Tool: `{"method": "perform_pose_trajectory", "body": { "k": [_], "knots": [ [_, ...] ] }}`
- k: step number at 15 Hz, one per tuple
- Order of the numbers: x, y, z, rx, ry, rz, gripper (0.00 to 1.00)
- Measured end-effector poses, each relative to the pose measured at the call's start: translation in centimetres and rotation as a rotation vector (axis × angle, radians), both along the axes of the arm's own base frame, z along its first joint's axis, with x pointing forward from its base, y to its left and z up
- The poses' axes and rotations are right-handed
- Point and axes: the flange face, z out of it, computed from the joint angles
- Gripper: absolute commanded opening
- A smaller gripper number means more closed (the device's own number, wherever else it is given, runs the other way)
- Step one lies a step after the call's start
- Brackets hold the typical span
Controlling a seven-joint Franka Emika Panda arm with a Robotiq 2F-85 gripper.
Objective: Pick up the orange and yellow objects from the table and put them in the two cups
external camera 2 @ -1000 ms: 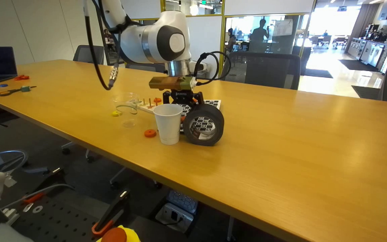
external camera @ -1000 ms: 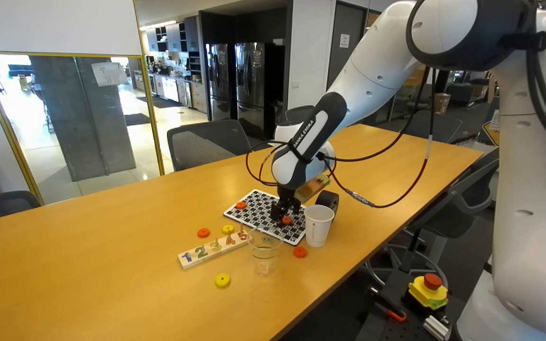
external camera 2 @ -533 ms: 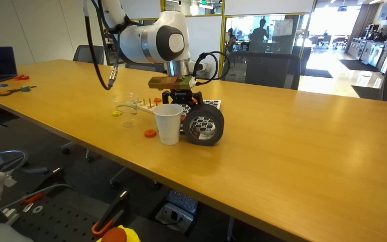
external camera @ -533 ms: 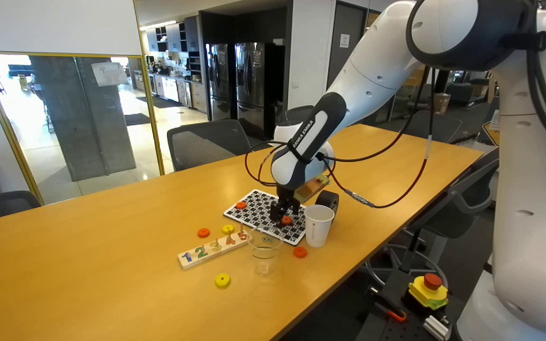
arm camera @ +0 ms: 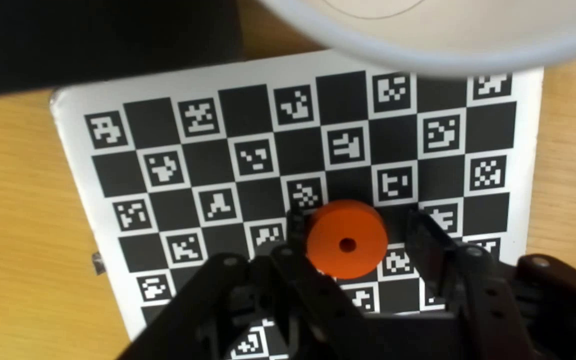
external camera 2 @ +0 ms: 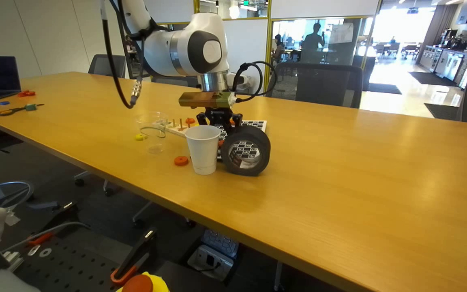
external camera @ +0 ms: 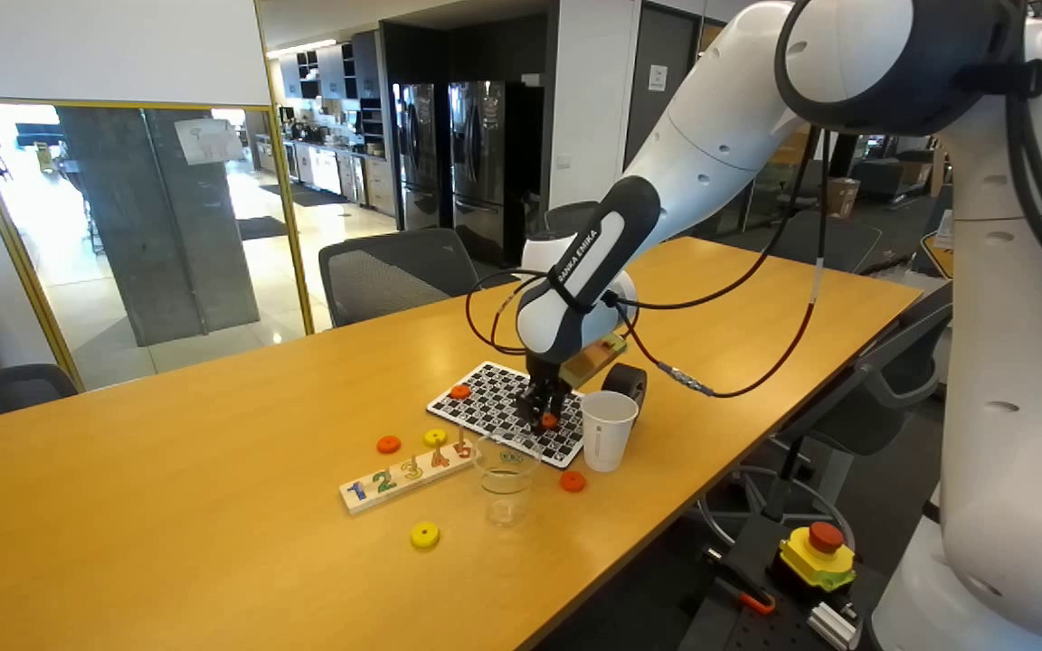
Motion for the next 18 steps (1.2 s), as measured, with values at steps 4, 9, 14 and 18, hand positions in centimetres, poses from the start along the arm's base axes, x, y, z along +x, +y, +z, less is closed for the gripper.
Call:
{"method": "perform_pose_trajectory", "body": {
  "k": [4, 9, 14, 18],
  "knots": [
    [0.1, 0.2, 0.2, 0.000, -0.006, 0.005, 0.25],
    [0.2, 0.2, 1.1, -0.004, -0.022, 0.000, 0.25],
    [-0.8, 0.4, 6.1, -0.003, -0.078, -0.032, 0.25],
    [-3.3, 0.6, 10.1, -0.018, -0.036, -0.081, 0.25]
  ]
}}
